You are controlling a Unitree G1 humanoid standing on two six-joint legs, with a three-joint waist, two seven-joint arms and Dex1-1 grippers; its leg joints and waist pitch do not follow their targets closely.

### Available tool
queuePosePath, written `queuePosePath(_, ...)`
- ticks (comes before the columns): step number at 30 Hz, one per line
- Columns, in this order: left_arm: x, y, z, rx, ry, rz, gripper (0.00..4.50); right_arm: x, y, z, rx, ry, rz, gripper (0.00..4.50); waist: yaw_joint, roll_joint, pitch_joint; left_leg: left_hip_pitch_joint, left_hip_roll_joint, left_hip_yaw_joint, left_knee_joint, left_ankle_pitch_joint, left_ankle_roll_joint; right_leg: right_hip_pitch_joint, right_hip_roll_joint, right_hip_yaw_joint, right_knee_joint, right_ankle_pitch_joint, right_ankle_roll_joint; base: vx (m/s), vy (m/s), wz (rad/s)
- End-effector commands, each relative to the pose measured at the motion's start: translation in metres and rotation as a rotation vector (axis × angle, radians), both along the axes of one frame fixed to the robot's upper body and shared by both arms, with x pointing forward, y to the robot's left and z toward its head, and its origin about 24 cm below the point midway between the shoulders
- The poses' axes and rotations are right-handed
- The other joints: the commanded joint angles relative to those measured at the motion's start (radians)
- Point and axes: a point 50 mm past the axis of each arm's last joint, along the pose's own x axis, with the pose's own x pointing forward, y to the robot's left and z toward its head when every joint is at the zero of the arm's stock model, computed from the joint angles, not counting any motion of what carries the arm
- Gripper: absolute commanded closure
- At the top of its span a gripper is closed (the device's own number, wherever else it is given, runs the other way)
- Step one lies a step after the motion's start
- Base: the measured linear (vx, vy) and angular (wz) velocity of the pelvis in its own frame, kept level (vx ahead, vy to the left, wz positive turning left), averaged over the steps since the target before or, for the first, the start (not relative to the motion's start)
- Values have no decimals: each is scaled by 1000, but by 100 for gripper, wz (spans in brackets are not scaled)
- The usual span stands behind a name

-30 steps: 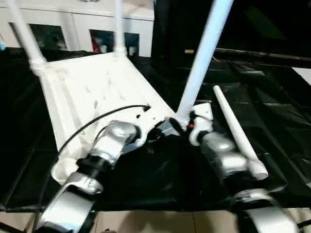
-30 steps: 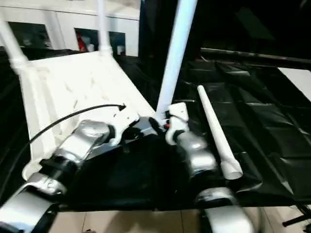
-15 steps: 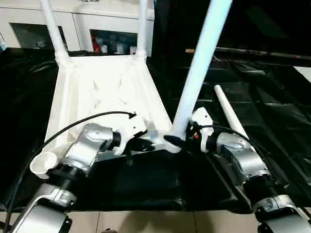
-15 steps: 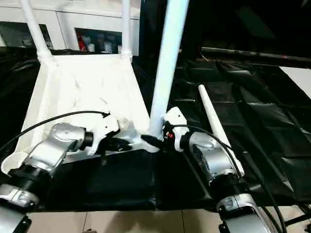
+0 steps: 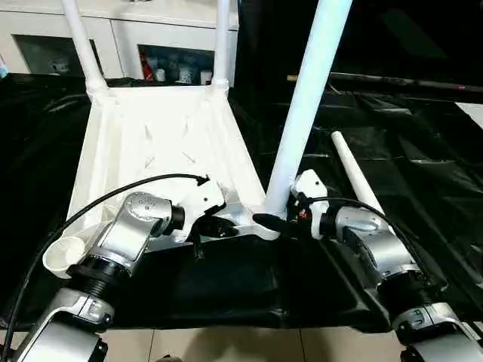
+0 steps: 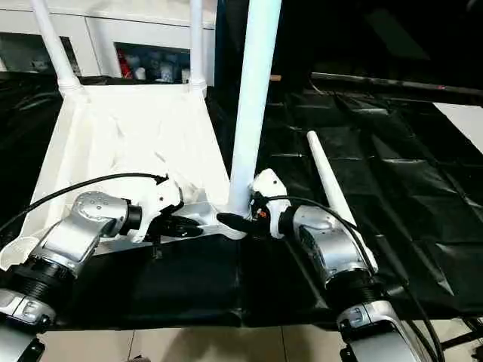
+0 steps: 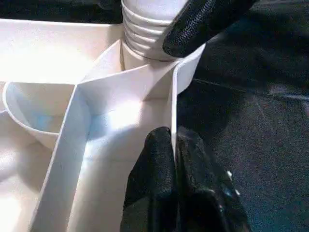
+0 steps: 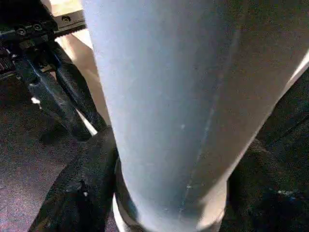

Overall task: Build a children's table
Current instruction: Rotate leg to tighten

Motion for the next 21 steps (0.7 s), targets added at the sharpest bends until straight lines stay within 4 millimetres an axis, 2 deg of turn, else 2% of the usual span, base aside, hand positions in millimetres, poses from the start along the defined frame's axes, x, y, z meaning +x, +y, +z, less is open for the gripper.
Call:
queuePosePath(1, -3, -15, -13, -43, 50, 17, 450, 3, -7, -10, 1, 40, -141, 177, 0, -12, -49, -5, 14, 6, -58, -229, 39, 49, -45, 41, -74, -361, -123, 0, 0, 0)
queuePosePath(3, 7, -21, -16, -11, 32, 124, 450, 8, -6, -18, 21, 60, -313, 181, -3, -12, -44, -3, 12, 6, -60, -255, 27, 44, -45, 40, -83, -418, -110, 0, 0, 0)
queuePosePath(5, 13, -25, -17, 1, 20, 181, 450, 11, -5, -22, 33, 81, -417, 183, -5, -13, -46, 2, 10, 0, -60, -285, 4, 42, -49, 39, -91, -497, -83, 0, 0, 0)
queuePosePath(6, 17, -31, -17, 6, 12, 223, 450, 13, -4, -26, 41, 100, -507, 183, -5, -14, -47, 0, 10, -1, -61, -283, 3, 43, -47, 38, -90, -499, -77, 0, 0, 0)
queuePosePath(7, 20, -35, -16, 10, 7, 253, 450, 14, -3, -30, 45, 117, -577, 183, -6, -9, -48, 3, 8, 1, -60, -286, 1, 37, -45, 42, -92, -488, -73, 0, 0, 0)
queuePosePath(8, 26, -44, -16, 12, 6, 341, 450, 16, 0, -37, 62, 165, -727, 184, -8, -11, -48, 5, 7, 0, -60, -300, -3, 36, -43, 40, -92, -495, -71, 0, 0, 0)
queuePosePath(9, 29, -48, -16, 13, 4, 371, 450, 17, 2, -38, 68, 180, -771, 184, -10, -10, -49, 2, 6, -1, -61, -301, -7, 37, -44, 40, -90, -494, -70, 0, 0, 0)
queuePosePath(10, 29, -49, -15, 14, 1, 375, 450, 17, 2, -39, 69, 185, -781, 184, -10, -10, -52, 4, 7, -3, -60, -302, -13, 37, -43, 39, -89, -476, -69, 0, 0, 0)
queuePosePath(12, 32, -61, -13, 18, -22, 390, 450, 20, 11, -39, 87, 211, -837, 184, -9, -10, -54, 6, 6, 0, -58, -304, -4, 34, -40, 41, -87, -413, -80, 0, 0, 0)
queuePosePath(13, 32, -61, -13, 18, -22, 390, 450, 20, 11, -39, 87, 211, -837, 184, -9, 2, -56, 7, 6, 1, -58, -304, -3, 35, -37, 43, -86, -358, -94, 0, 0, 0)
queuePosePath(14, 33, -68, -11, 11, -29, 380, 450, 23, 19, -36, 81, 184, -828, 184, -10, -3, -55, 4, 6, 2, -58, -302, 0, 37, -35, 42, -83, -340, -98, 0, 0, 0)
queuePosePath(16, 33, -71, -10, 5, -35, 362, 450, 25, 25, -31, 90, 159, -798, 184, -8, -3, -58, 0, 4, 2, -58, -292, 5, 44, -37, 42, -79, -317, -109, 0, 0, 0)
queuePosePath(17, 33, -72, -10, 6, -38, 355, 450, 26, 28, -28, 103, 146, -777, 149, -7, 0, -57, -2, 5, 1, -59, -288, 9, 46, -38, 42, -78, -307, -110, 0, 0, 0)
queuePosePath(18, 33, -72, -10, 6, -41, 348, 450, 27, 29, -26, 102, 132, -767, 149, -7, -1, -57, -1, 5, 2, -58, -289, 11, 45, -37, 42, -79, -306, -110, 0, 0, 0)
queuePosePath(19, 33, -70, -9, 8, -52, 323, 450, 29, 30, -20, 110, 91, -726, 114, -7, -5, -56, -3, 5, 2, -59, -291, 15, 47, -38, 41, -79, -312, -111, 0, 0, 0)
queuePosePath(21, 33, -68, -9, 8, -55, 318, 450, 30, 29, -16, 111, 70, -698, 112, -6, -6, -56, -3, 5, 1, -59, -295, 19, 48, -39, 41, -81, -333, -108, 0, 0, 0)
